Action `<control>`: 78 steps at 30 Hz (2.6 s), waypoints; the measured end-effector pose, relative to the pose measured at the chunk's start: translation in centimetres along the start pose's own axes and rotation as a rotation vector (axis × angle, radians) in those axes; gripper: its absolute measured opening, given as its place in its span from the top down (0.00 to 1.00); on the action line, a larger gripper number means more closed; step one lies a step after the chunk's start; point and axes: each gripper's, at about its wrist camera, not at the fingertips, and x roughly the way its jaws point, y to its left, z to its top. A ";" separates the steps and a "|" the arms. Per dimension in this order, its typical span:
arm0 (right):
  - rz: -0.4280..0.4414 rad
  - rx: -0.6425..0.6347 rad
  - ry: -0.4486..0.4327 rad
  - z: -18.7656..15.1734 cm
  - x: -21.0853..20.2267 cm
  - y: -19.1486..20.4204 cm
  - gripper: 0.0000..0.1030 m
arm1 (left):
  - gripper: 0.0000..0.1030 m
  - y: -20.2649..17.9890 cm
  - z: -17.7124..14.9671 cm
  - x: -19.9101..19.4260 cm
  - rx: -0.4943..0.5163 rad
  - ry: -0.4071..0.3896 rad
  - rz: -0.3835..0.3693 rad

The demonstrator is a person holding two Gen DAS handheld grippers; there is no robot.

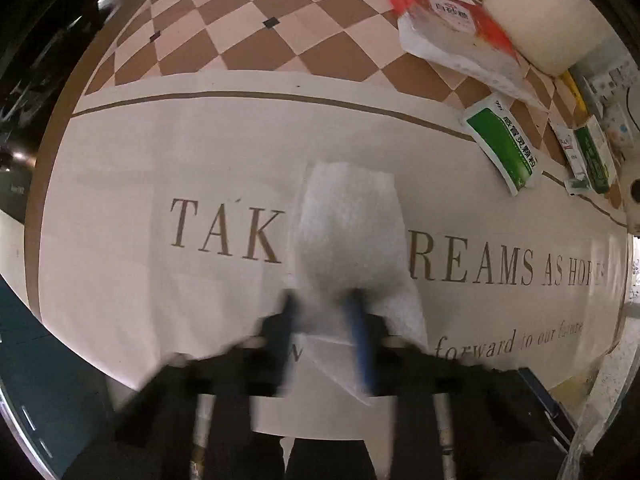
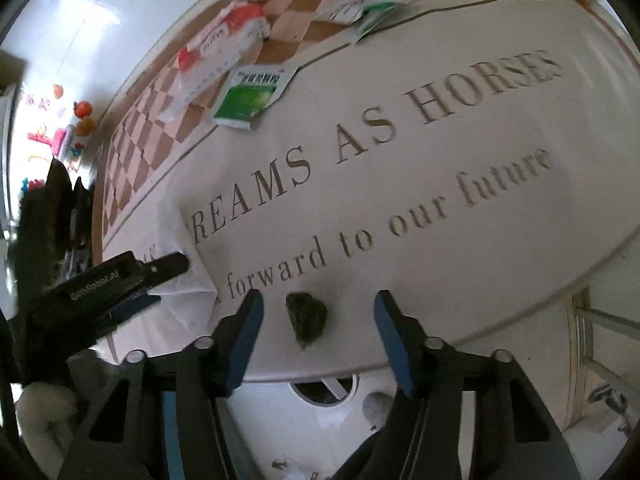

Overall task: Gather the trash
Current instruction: 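Grasp the white tissue with the left tool while the right tool grasps the dark small item, then lower tissue and dark item over the trash bin and open both tools, then raise both empty tools away from the trash bin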

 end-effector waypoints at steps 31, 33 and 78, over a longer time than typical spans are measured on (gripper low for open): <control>0.075 -0.289 0.137 -26.5 5.5 10.6 0.80 | 0.97 29.7 -27.1 7.0 -0.300 0.144 -0.050; 0.050 -0.301 0.185 -27.7 9.5 10.1 0.80 | 0.97 31.0 -27.8 11.8 -0.334 0.191 -0.049; -0.249 -0.577 0.322 -33.7 33.0 6.8 0.00 | 0.02 32.0 -32.4 17.5 -0.250 0.146 0.179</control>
